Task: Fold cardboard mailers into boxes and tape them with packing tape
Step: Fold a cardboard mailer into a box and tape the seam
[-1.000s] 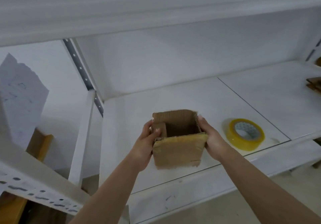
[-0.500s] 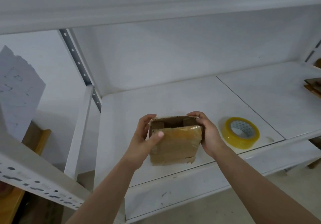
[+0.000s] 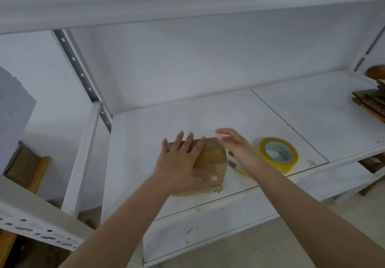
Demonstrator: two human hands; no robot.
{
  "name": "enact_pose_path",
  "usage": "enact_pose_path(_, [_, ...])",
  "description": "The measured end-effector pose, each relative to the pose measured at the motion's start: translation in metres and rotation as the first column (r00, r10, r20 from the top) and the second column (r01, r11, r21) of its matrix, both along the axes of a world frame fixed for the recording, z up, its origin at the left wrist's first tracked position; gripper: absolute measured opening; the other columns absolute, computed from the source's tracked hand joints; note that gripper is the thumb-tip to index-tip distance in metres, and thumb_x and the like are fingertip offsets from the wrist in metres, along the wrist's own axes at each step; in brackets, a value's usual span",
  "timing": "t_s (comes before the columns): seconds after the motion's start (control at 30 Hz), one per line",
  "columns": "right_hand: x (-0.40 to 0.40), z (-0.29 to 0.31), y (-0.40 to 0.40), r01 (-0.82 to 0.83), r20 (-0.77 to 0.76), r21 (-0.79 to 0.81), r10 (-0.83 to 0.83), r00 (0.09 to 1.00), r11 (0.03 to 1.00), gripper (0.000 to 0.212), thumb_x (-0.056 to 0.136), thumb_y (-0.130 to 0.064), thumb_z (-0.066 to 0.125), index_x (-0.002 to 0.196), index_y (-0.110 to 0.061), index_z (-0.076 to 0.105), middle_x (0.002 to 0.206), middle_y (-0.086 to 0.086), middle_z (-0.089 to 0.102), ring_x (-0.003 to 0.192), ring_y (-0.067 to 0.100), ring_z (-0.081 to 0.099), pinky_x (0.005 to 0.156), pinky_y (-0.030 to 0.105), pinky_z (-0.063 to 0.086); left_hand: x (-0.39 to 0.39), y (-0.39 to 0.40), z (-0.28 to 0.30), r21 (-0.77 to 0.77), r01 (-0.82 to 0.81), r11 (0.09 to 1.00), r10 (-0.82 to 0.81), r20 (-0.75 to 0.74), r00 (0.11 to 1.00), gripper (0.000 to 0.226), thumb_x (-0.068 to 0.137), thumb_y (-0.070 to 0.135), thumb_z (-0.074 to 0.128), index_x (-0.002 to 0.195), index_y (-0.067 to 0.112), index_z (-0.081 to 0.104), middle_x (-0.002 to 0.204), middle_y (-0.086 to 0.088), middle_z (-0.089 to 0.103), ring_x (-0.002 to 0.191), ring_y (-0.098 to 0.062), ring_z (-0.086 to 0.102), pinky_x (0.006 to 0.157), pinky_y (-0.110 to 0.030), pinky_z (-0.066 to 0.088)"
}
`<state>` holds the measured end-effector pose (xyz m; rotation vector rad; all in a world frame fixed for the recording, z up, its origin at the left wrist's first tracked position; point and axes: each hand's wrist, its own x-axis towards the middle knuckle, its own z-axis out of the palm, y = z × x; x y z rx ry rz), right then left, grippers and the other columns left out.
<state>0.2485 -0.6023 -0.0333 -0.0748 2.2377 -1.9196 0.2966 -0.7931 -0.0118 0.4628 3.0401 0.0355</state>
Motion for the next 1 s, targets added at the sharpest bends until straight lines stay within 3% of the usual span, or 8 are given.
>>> enact_pose_path(0.13, [-0.021, -0.003, 0.055, 0.222, -0.058, 0.355, -0.216, 0.975, 0.908, 0.046, 0.093, -0.032, 0.061, 0.134, -0.019, 0.045, 0.123, 0.004, 0.055, 0.115, 0.022, 0.053, 0.089, 0.032, 0.039, -0.008, -0.005, -0.006, -0.138, 0.034, 0.99, -0.038, -0.03, 0.999, 0.094, 0.082, 0.078, 0.034, 0.15, 0.038, -0.017, 0.163, -0.001, -0.005, 0.149, -0.027, 0.001, 0.117, -0.051, 0.011])
enact_pose_path(0.23, [-0.026, -0.023, 0.089, 0.076, 0.01, 0.856, -0.164, 0.986, 0.512, 0.068, 0.09, -0.035, 0.061, 0.144, -0.008, 0.029, 0.141, 0.017, 0.043, 0.131, 0.035, 0.041, 0.105, 0.04, 0.037, -0.014, -0.013, -0.002, -0.129, 0.088, 0.988, -0.099, -0.081, 0.992, 0.095, 0.079, 0.08, 0.035, 0.15, 0.04, -0.014, 0.162, 0.001, 0.003, 0.148, -0.025, 0.008, 0.116, -0.051, 0.009])
enact_pose_path(0.37, [-0.019, -0.05, 0.105, -0.101, 0.132, 0.972, -0.133, 0.982, 0.213, 0.061, 0.09, -0.034, 0.057, 0.143, -0.015, 0.033, 0.143, 0.012, 0.044, 0.138, 0.031, 0.033, 0.115, 0.044, 0.018, -0.014, -0.011, -0.003, -0.206, 0.102, 0.973, -0.109, -0.025, 0.994, 0.097, 0.076, 0.082, 0.025, 0.145, 0.038, -0.027, 0.162, 0.0, -0.014, 0.149, -0.026, -0.008, 0.115, -0.058, -0.003])
enact_pose_path(0.5, [-0.016, -0.052, 0.111, -0.004, 0.005, 0.999, -0.023, 1.0, 0.04, 0.035, 0.091, -0.024, 0.052, 0.126, -0.029, 0.053, 0.117, -0.003, 0.063, 0.118, 0.019, 0.054, 0.11, 0.038, 0.019, -0.018, -0.004, -0.003, -0.2, 0.096, 0.975, -0.09, 0.04, 0.995, 0.092, 0.066, 0.08, -0.01, 0.145, 0.036, -0.027, 0.161, -0.002, -0.019, 0.148, -0.028, -0.015, 0.115, -0.058, -0.008])
enact_pose_path(0.6, [-0.027, -0.022, 0.102, 0.031, -0.029, 0.977, -0.013, 1.0, 0.212, 0.036, 0.093, -0.034, 0.051, 0.127, -0.023, 0.054, 0.124, 0.001, 0.061, 0.12, 0.024, 0.054, 0.1, 0.034, 0.034, -0.022, -0.002, 0.001, -0.161, 0.068, 0.985, -0.061, 0.049, 0.997, 0.087, 0.072, 0.07, -0.017, 0.151, 0.034, -0.015, 0.162, -0.003, -0.012, 0.148, -0.026, -0.015, 0.115, -0.056, -0.012])
enact_pose_path(0.77, [-0.032, 0.069, 0.08, 0.016, -0.085, 0.463, 0.026, 0.996, 0.886, 0.01, 0.091, -0.023, 0.066, 0.09, -0.013, 0.069, 0.079, 0.002, 0.065, 0.079, 0.022, 0.064, 0.064, 0.027, 0.044, -0.028, 0.007, 0.007, 0.147, 0.042, 0.988, -0.056, 0.098, 0.994, 0.079, 0.092, 0.067, 0.027, 0.154, 0.019, 0.013, 0.163, -0.005, 0.004, 0.149, -0.02, -0.008, 0.119, -0.043, -0.006])
enact_pose_path(0.87, [-0.02, 0.107, 0.06, -0.173, -0.163, 0.265, 0.221, 0.961, 0.949, 0.006, 0.09, -0.02, 0.066, 0.092, -0.023, 0.07, 0.08, -0.009, 0.072, 0.076, 0.007, 0.066, 0.069, 0.022, 0.05, -0.029, 0.01, 0.011, 0.439, -0.094, 0.894, 0.034, 0.141, 0.989, 0.085, 0.087, 0.072, 0.036, 0.153, 0.022, 0.018, 0.157, -0.001, 0.029, 0.147, -0.02, 0.019, 0.12, -0.046, 0.004])
enact_pose_path(1.0, [-0.013, 0.12, 0.031, -0.269, -0.22, 0.339, 0.354, 0.909, 0.901, 0.014, 0.09, -0.018, 0.066, 0.104, -0.017, 0.069, 0.098, 0.007, 0.072, 0.095, 0.025, 0.067, 0.086, 0.042, 0.052, -0.025, 0.012, 0.021, 0.825, -0.214, 0.523, 0.094, 0.194, 0.977, 0.088, 0.075, 0.081, 0.039, 0.149, 0.037, 0.026, 0.149, 0.006, 0.043, 0.137, -0.012, 0.04, 0.118, -0.045, 0.021])
